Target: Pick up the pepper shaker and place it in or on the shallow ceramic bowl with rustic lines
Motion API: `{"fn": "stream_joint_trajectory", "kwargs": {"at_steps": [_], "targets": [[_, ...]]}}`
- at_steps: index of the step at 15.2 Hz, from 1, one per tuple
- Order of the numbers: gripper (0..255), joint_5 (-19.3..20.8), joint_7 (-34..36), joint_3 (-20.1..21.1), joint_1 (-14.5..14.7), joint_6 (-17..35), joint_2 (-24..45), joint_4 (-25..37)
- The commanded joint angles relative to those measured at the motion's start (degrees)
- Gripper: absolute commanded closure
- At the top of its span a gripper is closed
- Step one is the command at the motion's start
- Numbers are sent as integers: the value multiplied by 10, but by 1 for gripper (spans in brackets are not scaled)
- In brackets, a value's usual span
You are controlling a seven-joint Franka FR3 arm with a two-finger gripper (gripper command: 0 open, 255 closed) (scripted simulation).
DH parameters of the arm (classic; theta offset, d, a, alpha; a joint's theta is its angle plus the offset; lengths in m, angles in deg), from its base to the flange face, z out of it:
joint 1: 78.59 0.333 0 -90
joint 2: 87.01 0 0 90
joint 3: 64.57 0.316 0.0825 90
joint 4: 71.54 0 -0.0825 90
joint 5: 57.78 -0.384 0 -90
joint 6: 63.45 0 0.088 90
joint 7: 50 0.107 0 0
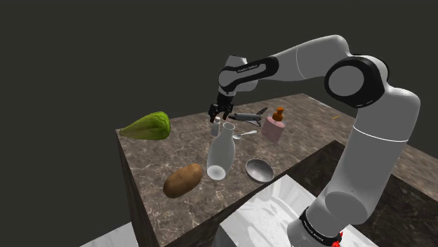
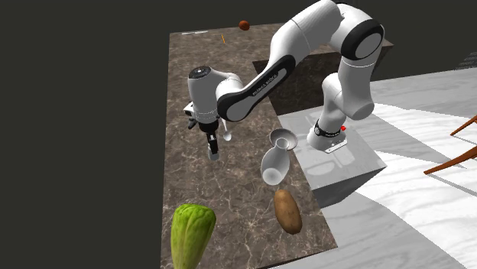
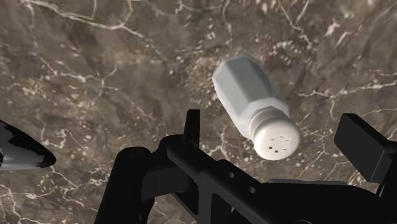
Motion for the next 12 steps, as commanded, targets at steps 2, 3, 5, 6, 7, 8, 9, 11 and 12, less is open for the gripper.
{"fn": "stream_joint_trajectory", "kwargs": {"at_steps": [2,3,5,6,7,8,9,11,12], "targets": [[0,0,0,0,0,1,1,0],[0,0,0,0,0,1,1,0],[0,0,0,0,0,1,1,0],[255,0,0,0,0,1,1,0],[255,0,0,0,0,1,1,0],[255,0,0,0,0,1,1,0],[255,0,0,0,0,1,1,0],[255,0,0,0,0,1,0,-1],[255,0,0,0,0,1,0,-1]]}}
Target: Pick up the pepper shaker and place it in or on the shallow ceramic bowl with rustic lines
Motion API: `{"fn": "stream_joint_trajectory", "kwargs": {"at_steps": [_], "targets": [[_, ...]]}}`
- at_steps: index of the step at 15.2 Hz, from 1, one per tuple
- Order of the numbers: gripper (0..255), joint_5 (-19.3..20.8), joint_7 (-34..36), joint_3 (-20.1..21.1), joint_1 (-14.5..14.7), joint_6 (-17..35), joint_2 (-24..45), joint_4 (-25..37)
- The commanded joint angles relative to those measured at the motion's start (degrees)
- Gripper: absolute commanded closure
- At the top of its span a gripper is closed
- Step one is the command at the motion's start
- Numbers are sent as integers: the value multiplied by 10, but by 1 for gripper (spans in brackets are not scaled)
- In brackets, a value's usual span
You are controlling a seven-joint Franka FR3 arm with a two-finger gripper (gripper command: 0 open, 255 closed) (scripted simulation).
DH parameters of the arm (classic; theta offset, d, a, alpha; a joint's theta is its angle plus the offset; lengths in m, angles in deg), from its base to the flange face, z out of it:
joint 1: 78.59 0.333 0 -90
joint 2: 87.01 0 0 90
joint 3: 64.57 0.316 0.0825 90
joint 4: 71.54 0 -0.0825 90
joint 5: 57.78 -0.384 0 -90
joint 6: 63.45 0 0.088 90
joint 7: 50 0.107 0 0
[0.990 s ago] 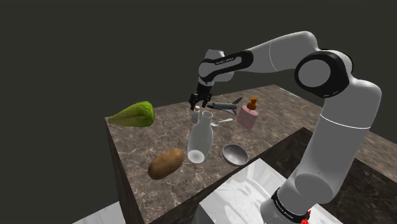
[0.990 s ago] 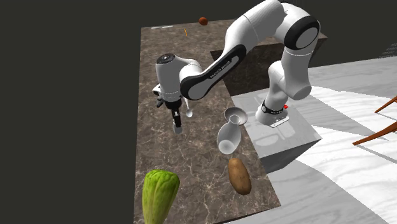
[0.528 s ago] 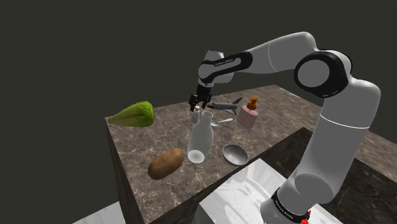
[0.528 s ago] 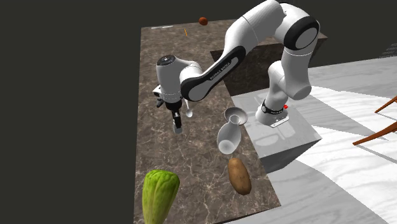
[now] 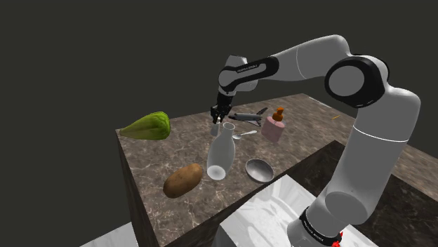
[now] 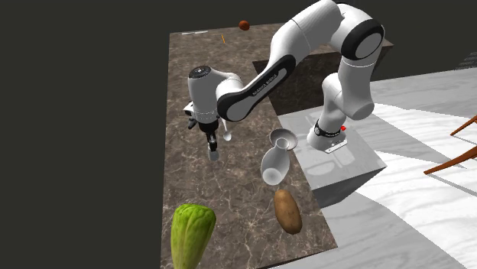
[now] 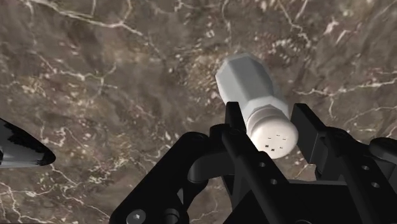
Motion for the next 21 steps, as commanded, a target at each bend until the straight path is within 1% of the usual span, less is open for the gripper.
{"fn": "stream_joint_trajectory", "kwargs": {"at_steps": [1,3,21], "targets": [[255,0,0,0,0,0,1,-1],[255,0,-1,0,0,-1,2,0],[255,11,15,-3,0,-126,-45,80]]}}
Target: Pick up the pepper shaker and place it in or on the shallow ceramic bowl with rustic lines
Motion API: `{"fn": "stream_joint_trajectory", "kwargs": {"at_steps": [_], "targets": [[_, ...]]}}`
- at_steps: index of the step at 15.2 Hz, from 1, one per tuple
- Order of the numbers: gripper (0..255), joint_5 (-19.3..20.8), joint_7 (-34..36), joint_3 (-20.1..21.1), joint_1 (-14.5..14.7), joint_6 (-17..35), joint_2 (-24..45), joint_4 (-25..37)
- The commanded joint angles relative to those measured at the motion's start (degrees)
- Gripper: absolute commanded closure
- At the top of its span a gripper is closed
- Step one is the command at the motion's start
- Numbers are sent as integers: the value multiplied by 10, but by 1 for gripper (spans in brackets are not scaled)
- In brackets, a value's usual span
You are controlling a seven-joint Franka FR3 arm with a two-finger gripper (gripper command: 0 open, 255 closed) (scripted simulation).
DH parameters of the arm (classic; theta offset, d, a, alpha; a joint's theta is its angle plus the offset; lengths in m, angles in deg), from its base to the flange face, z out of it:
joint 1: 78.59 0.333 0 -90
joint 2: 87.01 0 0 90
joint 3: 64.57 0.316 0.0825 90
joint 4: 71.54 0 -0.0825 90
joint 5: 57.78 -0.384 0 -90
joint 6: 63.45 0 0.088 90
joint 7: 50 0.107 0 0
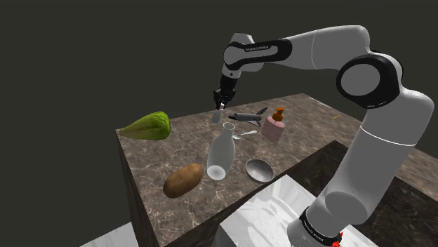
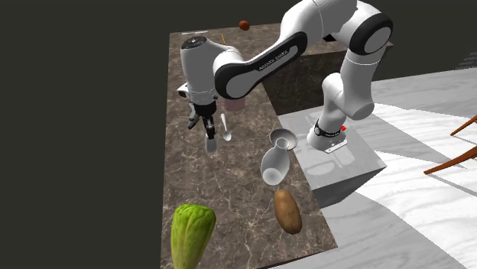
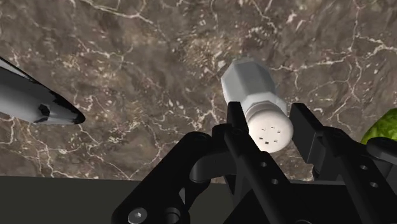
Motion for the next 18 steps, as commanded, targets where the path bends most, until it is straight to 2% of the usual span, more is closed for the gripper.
{"fn": "stream_joint_trajectory", "kwargs": {"at_steps": [1,6,12,18], "targets": [[255,1,0,-1,-1,-14,-3,11],[255,2,3,-1,-1,-44,-8,35],[255,11,12,2,3,-25,-149,-123],[255,18,24,9,4,-34,-289,-253]]}}
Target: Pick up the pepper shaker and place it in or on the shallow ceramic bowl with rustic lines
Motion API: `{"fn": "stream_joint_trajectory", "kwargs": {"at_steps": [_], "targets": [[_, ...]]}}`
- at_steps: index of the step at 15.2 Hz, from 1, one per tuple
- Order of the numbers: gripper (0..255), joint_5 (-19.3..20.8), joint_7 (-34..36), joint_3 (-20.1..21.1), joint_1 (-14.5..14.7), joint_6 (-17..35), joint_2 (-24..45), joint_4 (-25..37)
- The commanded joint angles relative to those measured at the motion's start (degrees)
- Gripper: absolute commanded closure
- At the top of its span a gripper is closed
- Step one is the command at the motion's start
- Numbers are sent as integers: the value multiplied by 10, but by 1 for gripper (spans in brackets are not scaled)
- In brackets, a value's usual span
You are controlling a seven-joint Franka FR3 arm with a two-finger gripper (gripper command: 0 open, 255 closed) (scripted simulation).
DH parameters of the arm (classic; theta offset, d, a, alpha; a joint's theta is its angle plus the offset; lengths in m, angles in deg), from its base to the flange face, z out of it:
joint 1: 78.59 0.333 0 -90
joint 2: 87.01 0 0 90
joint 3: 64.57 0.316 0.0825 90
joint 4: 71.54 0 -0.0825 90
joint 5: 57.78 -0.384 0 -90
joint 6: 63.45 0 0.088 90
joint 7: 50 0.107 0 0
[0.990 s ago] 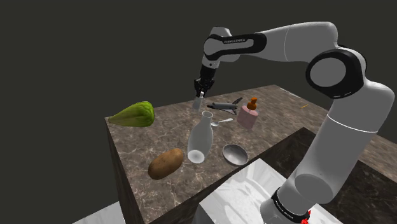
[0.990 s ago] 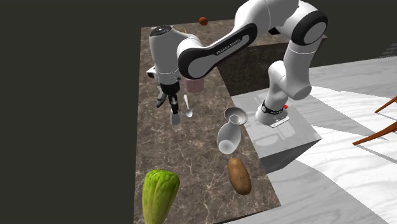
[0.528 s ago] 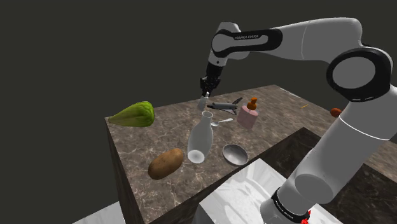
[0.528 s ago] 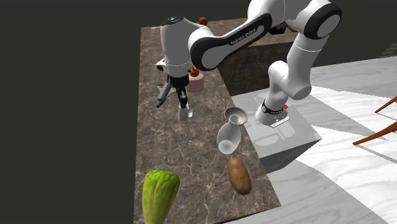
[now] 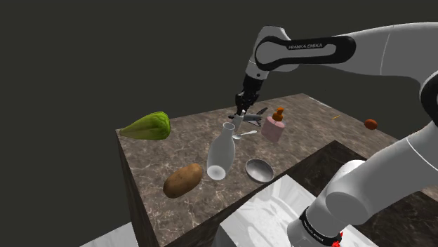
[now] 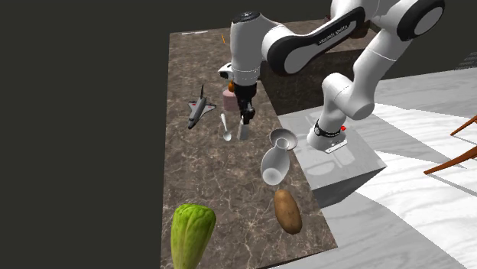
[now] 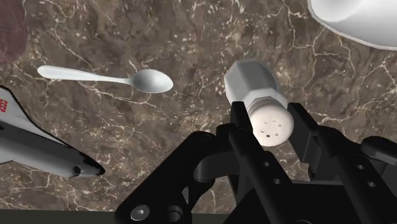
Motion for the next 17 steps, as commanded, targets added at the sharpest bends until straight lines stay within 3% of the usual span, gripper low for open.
{"fn": "stream_joint_trajectory", "kwargs": {"at_steps": [1,8,13,17], "targets": [[255,2,5,3,0,-8,-53,-45],[255,4,20,13,-1,-63,-226,-161],[255,2,34,21,-1,-139,-372,-230],[255,1,32,21,-1,-111,-376,-263]]}}
